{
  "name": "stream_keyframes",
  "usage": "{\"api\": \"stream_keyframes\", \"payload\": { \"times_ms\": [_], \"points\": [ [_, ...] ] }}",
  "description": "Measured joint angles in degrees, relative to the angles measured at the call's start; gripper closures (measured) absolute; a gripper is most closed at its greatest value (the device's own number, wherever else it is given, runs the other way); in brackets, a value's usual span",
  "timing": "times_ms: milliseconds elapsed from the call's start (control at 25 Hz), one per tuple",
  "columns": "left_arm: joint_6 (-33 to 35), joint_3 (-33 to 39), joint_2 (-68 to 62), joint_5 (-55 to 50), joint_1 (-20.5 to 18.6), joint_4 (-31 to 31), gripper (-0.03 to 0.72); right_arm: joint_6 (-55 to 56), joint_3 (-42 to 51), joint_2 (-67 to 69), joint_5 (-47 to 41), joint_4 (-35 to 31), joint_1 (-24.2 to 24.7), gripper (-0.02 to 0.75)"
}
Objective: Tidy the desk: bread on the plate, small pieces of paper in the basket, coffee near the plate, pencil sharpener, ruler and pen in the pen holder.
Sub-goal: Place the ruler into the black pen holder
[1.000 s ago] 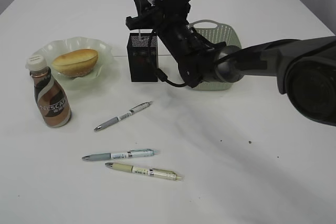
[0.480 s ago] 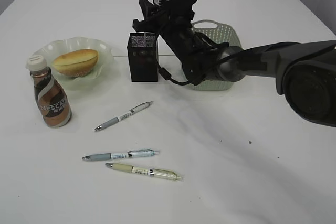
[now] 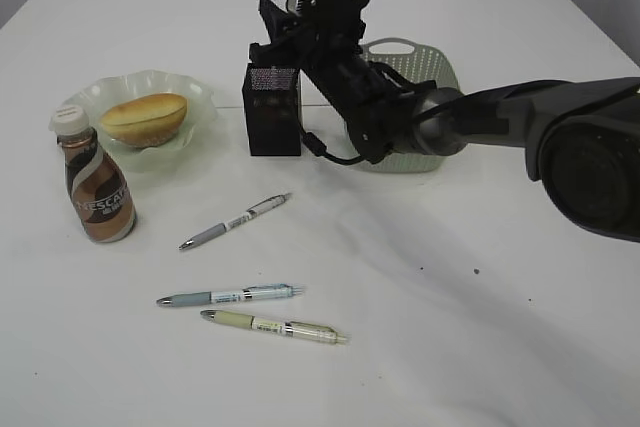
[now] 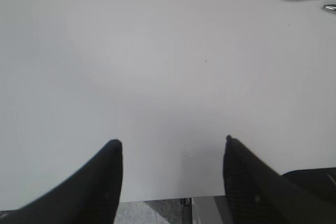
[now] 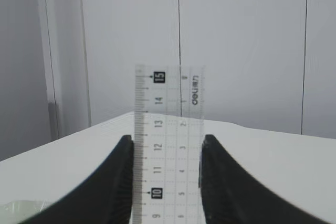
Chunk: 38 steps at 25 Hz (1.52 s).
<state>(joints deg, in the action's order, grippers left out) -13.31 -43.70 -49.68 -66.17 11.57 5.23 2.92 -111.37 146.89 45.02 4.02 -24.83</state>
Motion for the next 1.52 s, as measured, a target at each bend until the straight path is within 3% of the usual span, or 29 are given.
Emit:
{"api": "stream_keyframes", "payload": {
  "times_ms": [640, 960, 1520],
  "points": [
    [0.0, 0.0, 0.0, 0.0, 0.0, 0.1, 0.246, 0.0, -0.4, 0.0, -2.3, 0.8, 0.0, 0.444],
    [0.0, 0.0, 0.0, 0.7, 0.0, 0.1, 0.246, 0.0, -2.6, 0.0, -5.9, 0.8, 0.0, 0.365],
    [0.0, 0.0, 0.0, 1.6, 0.0, 0.1, 0.246, 2.0, -2.7, 0.0, -6.6, 0.8, 0.0, 0.36]
  ]
}}
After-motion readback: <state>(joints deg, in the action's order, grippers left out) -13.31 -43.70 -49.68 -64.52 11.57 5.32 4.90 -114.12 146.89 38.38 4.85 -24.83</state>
